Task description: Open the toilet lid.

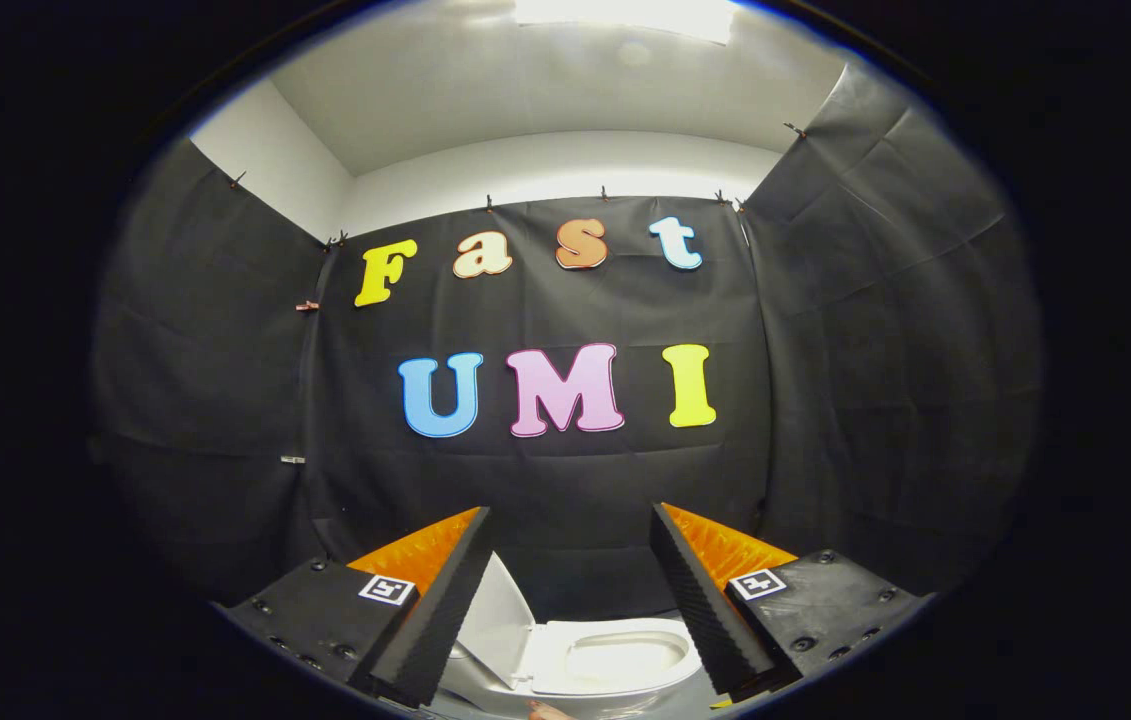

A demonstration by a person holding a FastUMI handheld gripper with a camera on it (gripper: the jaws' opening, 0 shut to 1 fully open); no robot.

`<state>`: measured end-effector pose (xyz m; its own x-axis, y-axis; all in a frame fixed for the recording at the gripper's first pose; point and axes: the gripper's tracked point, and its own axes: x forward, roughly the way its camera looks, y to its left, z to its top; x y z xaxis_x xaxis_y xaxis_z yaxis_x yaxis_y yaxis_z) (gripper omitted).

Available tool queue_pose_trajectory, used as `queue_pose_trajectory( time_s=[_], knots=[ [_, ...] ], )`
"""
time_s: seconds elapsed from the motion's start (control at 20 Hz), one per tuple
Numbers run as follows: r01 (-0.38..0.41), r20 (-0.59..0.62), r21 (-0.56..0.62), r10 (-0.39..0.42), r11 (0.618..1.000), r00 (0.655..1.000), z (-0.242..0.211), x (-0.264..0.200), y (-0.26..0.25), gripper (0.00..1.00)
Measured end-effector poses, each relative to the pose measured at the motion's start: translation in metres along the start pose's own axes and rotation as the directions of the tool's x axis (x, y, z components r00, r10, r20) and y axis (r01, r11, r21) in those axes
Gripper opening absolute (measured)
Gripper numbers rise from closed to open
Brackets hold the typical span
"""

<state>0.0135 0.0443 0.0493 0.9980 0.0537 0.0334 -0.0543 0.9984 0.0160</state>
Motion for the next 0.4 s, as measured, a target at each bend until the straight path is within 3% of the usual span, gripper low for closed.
queue_pose_trajectory(
  time_s=[0.4],
  knots=[
    [0.006, -0.003, 0.011, -0.006, 1.0, 1.0, 0.0002, -0.0016, -0.0056, 0.98]
  ],
)
